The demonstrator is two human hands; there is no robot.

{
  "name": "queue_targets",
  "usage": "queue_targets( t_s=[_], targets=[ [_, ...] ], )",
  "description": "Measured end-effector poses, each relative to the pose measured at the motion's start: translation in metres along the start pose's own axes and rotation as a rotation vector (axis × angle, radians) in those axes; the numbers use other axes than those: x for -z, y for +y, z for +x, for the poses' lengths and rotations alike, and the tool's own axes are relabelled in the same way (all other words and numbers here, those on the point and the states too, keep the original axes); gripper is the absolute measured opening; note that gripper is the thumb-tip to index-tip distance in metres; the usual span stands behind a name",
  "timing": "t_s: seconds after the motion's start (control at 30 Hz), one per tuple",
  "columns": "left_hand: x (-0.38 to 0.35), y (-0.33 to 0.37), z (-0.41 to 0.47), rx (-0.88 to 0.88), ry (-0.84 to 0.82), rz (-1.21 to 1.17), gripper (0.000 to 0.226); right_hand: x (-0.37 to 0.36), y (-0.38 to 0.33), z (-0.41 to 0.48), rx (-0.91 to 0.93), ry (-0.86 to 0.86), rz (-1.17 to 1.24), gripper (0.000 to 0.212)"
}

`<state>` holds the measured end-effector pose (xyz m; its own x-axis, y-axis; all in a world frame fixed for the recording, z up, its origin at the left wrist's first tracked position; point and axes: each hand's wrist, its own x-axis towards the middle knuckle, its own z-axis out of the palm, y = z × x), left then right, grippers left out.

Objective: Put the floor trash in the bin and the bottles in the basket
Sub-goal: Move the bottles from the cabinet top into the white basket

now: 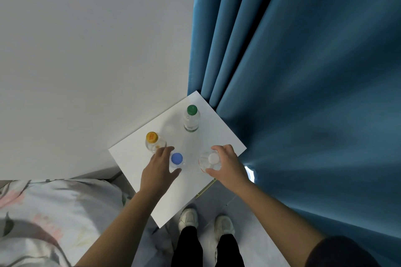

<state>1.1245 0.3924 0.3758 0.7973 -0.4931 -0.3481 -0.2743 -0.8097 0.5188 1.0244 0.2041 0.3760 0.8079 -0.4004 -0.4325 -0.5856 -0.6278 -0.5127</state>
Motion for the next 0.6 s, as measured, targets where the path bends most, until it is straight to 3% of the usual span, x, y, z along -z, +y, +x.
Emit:
queue_targets(
  t_s=[0.23,0.4,0.6],
  targets=[
    [-0.024,-0.016,-0.009,0.117,-0.043,-0.212,0.094,-0.016,0.036,-0.001,-0.099,-0.116,0.25,0.1],
    [-0.049,-0.033,-0.003,0.23,-0.041,-0.313,0.096,-0.044,0.059,0.019,-0.135,-0.152,0.307,0.102],
    [-0.075,-0.035,0.016,0.208,0.002,-0.381,0.081,-0.074,0.073,0.047,-0.067,-0.149,0.356,0.094]
  ],
)
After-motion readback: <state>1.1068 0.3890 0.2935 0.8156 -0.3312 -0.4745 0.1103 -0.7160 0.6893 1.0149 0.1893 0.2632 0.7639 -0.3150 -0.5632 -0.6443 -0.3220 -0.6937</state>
